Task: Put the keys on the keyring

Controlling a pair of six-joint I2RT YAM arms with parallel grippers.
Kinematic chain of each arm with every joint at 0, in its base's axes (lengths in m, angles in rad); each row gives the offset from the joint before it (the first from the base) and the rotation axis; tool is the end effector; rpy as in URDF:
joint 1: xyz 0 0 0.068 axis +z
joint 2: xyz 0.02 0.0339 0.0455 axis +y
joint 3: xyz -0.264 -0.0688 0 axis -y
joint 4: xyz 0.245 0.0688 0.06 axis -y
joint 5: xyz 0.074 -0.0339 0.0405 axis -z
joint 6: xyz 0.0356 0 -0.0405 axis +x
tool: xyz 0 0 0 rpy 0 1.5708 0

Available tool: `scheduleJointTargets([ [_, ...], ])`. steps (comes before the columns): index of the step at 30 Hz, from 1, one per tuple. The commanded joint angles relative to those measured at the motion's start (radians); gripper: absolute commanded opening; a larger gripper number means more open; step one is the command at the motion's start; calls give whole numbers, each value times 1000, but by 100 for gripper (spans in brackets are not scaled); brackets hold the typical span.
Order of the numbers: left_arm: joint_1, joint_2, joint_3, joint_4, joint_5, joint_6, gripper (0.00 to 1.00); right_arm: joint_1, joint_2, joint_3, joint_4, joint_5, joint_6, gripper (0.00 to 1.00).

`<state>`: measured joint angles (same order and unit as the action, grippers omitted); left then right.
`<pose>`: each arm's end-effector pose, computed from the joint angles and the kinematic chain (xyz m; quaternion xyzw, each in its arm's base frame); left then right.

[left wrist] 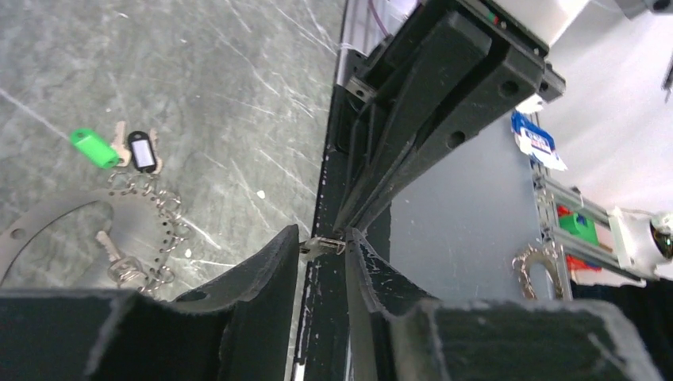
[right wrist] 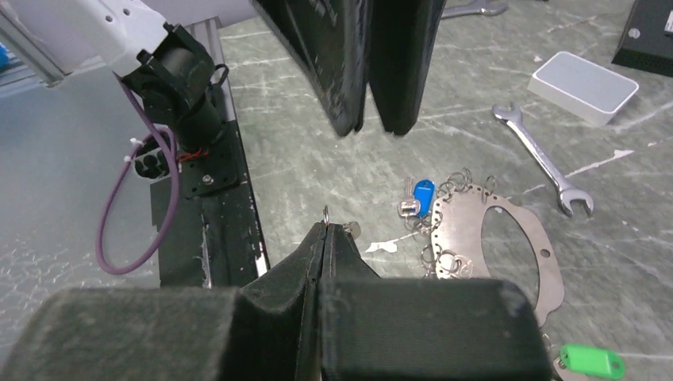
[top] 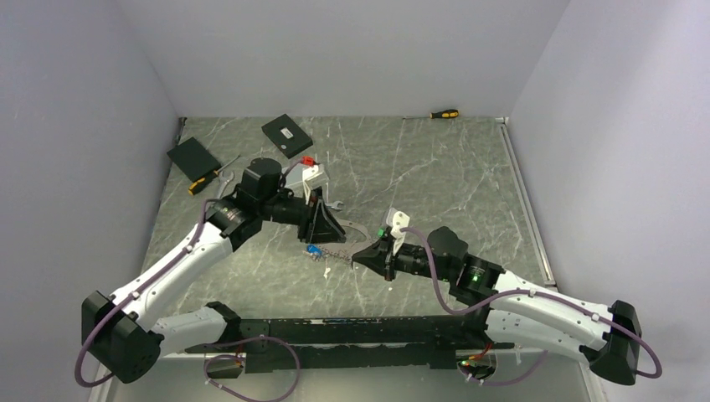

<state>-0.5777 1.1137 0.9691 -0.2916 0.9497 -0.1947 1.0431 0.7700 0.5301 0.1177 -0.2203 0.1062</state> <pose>0.1856 -0.1555 0.3344 0.3839 0.6896 -0.5372 0.2975 0.0893 0.1686 0.2841 -0.4011 0.6313 0.4271 0.5081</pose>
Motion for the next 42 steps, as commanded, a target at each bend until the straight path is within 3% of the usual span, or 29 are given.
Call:
scheduleJointTargets([
  [1, -34, -6, -18, 33, 73, 69, 33, 3, -12, 70, 73, -43, -29, 0],
  [9, -47, -61, -63, 79, 99, 75, 43, 3, 6, 115, 57, -46, -50, 0],
  [17, -63, -52, -60, 58, 73, 93, 41, 3, 37, 120, 97, -60, -27, 0],
  [19, -64, -54, -61, 63, 77, 91, 36, 3, 44, 123, 96, -63, -24, 0],
  [25, -75, -55, -57, 34, 70, 120, 2, 3, 40, 120, 116, -63, -12, 0],
  [31, -84, -86, -61, 16, 46, 156, 0, 3, 40, 129, 102, -74, -4, 0],
  [32, -85, -94, -61, 16, 38, 160, 0, 3, 41, 132, 95, -77, -5, 3],
  [35, -85, -113, -58, 14, 24, 168, 0, 3, 42, 140, 73, -88, -8, 28],
  [36, -85, -116, -57, 15, 22, 167, 0, 3, 42, 140, 70, -88, -7, 31],
  [42, -85, -138, -59, 37, 31, 160, 0, 3, 40, 138, 61, -107, -9, 35],
])
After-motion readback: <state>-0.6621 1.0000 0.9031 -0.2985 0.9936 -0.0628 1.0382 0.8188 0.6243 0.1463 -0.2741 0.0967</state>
